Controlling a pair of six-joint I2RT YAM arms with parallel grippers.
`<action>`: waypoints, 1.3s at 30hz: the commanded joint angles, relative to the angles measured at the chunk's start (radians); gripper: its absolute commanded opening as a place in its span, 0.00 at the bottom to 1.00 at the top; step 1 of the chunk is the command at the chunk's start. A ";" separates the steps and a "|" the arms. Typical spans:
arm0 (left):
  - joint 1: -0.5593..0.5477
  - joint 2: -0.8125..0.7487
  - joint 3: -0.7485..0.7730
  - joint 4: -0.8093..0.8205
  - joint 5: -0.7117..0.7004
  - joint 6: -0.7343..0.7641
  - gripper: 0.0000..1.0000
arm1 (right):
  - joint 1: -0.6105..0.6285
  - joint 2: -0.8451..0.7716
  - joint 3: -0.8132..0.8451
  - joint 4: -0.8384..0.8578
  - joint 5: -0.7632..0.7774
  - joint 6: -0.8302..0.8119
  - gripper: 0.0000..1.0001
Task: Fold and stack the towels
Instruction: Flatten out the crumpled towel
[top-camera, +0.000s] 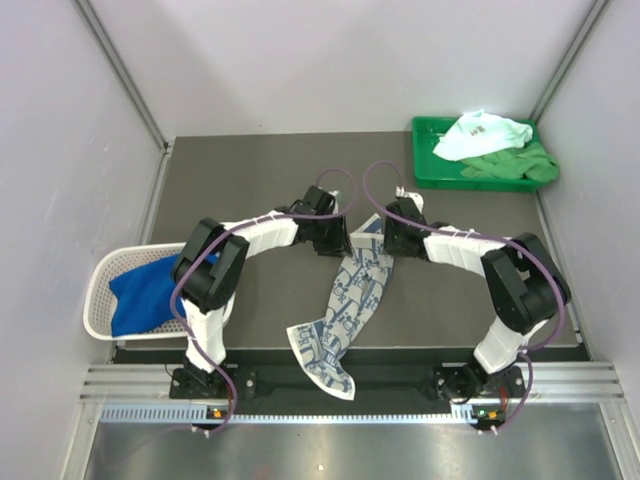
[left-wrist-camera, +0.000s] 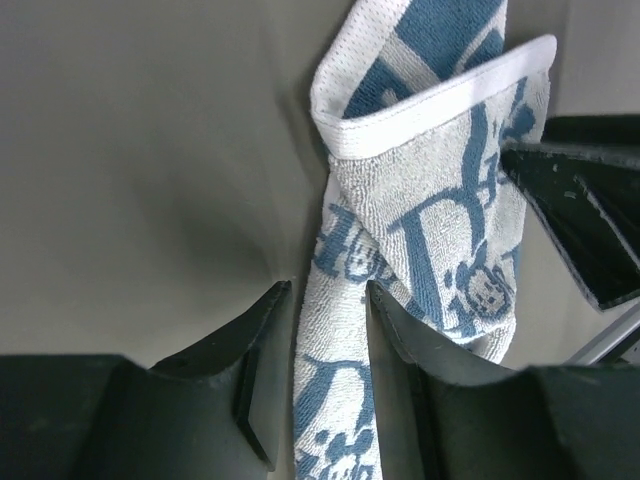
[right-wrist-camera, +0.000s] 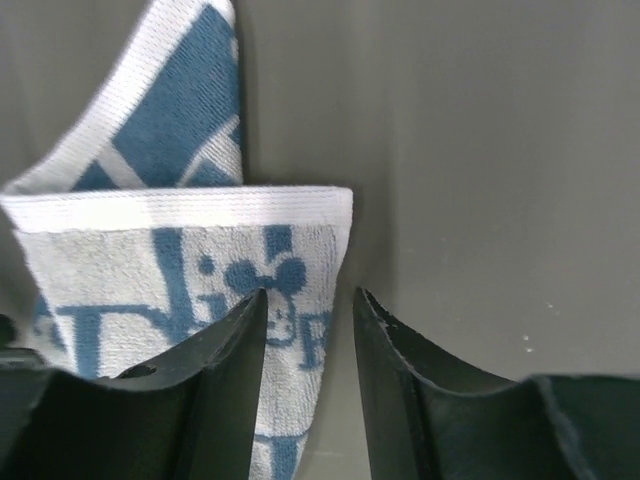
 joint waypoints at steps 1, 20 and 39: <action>-0.014 0.015 -0.008 0.045 0.016 0.017 0.41 | -0.008 0.031 0.063 0.025 0.010 -0.011 0.39; -0.044 -0.202 -0.152 -0.107 -0.414 -0.053 0.00 | -0.036 -0.018 0.107 -0.060 0.077 -0.057 0.04; -0.037 -0.564 -0.429 -0.087 -0.427 -0.152 0.37 | -0.047 0.011 0.166 -0.090 0.074 -0.132 0.37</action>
